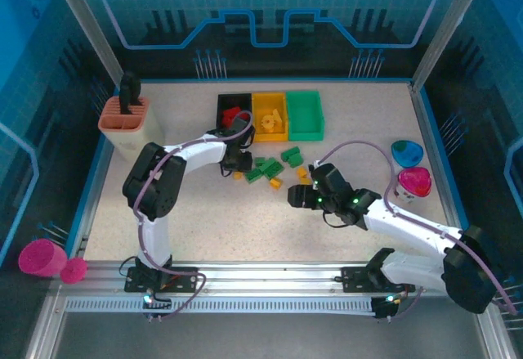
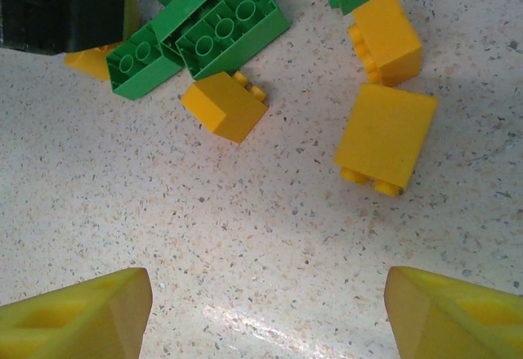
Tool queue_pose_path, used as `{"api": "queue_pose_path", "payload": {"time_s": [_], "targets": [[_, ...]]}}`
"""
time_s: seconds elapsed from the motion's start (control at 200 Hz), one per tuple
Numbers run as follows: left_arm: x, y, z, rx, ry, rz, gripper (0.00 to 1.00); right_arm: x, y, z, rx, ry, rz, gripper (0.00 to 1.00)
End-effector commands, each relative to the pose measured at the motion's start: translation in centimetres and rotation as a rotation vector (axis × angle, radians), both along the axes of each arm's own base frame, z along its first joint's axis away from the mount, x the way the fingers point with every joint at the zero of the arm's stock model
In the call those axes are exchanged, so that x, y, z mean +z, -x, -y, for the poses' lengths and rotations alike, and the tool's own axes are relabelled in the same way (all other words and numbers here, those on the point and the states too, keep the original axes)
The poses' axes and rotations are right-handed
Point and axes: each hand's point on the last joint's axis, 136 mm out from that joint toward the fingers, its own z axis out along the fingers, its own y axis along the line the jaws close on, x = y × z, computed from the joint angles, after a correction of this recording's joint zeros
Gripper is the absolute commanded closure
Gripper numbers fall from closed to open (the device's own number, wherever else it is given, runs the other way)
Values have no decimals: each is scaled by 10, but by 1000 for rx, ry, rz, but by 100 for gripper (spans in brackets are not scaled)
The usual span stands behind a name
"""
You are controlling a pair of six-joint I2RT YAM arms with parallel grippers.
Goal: Sort the legos into containers by color
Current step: Pick up the lego from the center of the table.
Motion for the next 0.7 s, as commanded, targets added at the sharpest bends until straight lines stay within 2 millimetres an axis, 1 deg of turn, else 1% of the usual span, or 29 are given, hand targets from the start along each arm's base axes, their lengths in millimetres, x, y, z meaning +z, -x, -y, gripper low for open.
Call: {"api": "queue_pose_path", "payload": {"time_s": [0.0, 0.065, 0.15, 0.31, 0.435, 0.525, 0.605, 0.645, 0.695], "targets": [[13, 7, 2, -17, 18, 10, 75, 2, 3, -1, -7, -20, 8, 24], [29, 6, 4, -17, 43, 42, 79, 3, 3, 1, -10, -15, 12, 24], [60, 2, 9, -25, 96, 105, 82, 2, 3, 3, -15, -8, 13, 24], [126, -6, 24, -43, 210, 224, 82, 3, 4, 4, -21, -11, 16, 24], [170, -17, 39, -64, 310, 309, 82, 2, 4, 5, -25, -14, 15, 24], [192, -28, 52, -82, 377, 358, 82, 2, 5, 5, -22, -18, 12, 24], [206, -39, 64, -104, 422, 396, 82, 3, 7, 7, -26, -17, 14, 24], [210, -47, 68, -108, 436, 419, 82, 3, 8, 8, -27, -15, 16, 24], [209, -58, 73, -108, 440, 435, 82, 4, 9, 11, -32, -14, 20, 24]]}}
